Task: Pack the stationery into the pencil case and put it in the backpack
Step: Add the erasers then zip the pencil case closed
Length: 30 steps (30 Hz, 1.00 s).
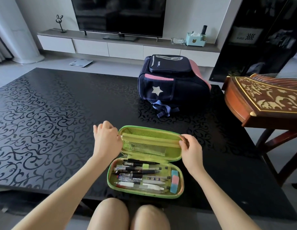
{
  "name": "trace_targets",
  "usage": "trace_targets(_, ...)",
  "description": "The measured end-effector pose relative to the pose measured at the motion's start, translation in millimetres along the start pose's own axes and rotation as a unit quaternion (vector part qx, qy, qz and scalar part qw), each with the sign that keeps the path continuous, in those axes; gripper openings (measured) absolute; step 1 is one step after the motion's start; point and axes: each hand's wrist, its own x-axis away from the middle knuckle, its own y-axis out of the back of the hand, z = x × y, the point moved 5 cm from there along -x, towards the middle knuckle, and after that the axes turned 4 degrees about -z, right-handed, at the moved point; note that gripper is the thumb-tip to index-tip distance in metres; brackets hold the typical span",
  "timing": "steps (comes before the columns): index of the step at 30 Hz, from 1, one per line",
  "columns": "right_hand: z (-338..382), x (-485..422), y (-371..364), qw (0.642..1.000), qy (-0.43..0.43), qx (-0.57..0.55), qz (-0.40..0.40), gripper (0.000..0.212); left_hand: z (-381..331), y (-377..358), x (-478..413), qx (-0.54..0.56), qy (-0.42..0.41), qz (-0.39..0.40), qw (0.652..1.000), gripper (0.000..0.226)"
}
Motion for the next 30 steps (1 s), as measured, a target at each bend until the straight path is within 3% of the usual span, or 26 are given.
trace_targets(4, 22.8, -14.4, 2.9, 0.998, 0.039, -0.038, -0.012, 0.017, -0.2, 1.3, -4.4, 0.062, 0.009, -0.006, 0.998, 0.013)
trace_targets(7, 30.2, -13.8, 5.0, 0.994, 0.071, -0.053, 0.067, 0.018, -0.7, 8.5, -4.0, 0.134, -0.012, 0.016, 0.991, 0.068)
trace_targets(9, 33.0, -4.4, 10.9, 0.988, 0.092, -0.037, 0.116, 0.022, -7.0, 8.0, -1.1, 0.124, -0.105, 0.096, 0.982, 0.085)
trace_targets(11, 35.1, 8.3, 19.9, 0.982, 0.118, -0.006, 0.146, 0.023, -12.0, 1.4, 11.3, 0.099, -0.168, 0.205, 0.959, 0.079)
trace_targets(13, 30.7, 25.4, 27.6, 0.974, 0.137, 0.051, 0.175, 0.026, -12.6, -4.3, 29.6, 0.078, -0.198, 0.263, 0.941, 0.069)
trace_targets(19, 0.7, 74.2, 30.1, 0.918, 0.229, 0.228, 0.228, 0.048, -7.7, -4.2, 85.2, 0.068, -0.351, 0.106, 0.928, 0.062)
trace_targets(22, 26.3, 71.6, 25.7, 0.885, 0.303, 0.301, 0.184, 0.037, -3.2, -11.0, 89.7, 0.055, -0.365, 0.096, 0.925, 0.066)
trace_targets(26, 61.0, 68.7, -17.7, 0.862, 0.315, 0.296, 0.265, 0.062, 0.7, -15.9, 89.4, 0.037, -0.372, 0.127, 0.919, 0.07)
trace_targets(27, 61.1, 70.5, -29.6, 0.86, 0.305, 0.288, 0.291, 0.065, 3.0, -15.0, 87.2, 0.074, -0.345, 0.149, 0.924, 0.066)
trace_targets(30, 48.7, 73.8, -44.2, 0.872, 0.292, 0.256, 0.299, 0.068, 14.3, -7.7, 69.3, 0.248, -0.158, 0.208, 0.933, 0.035)
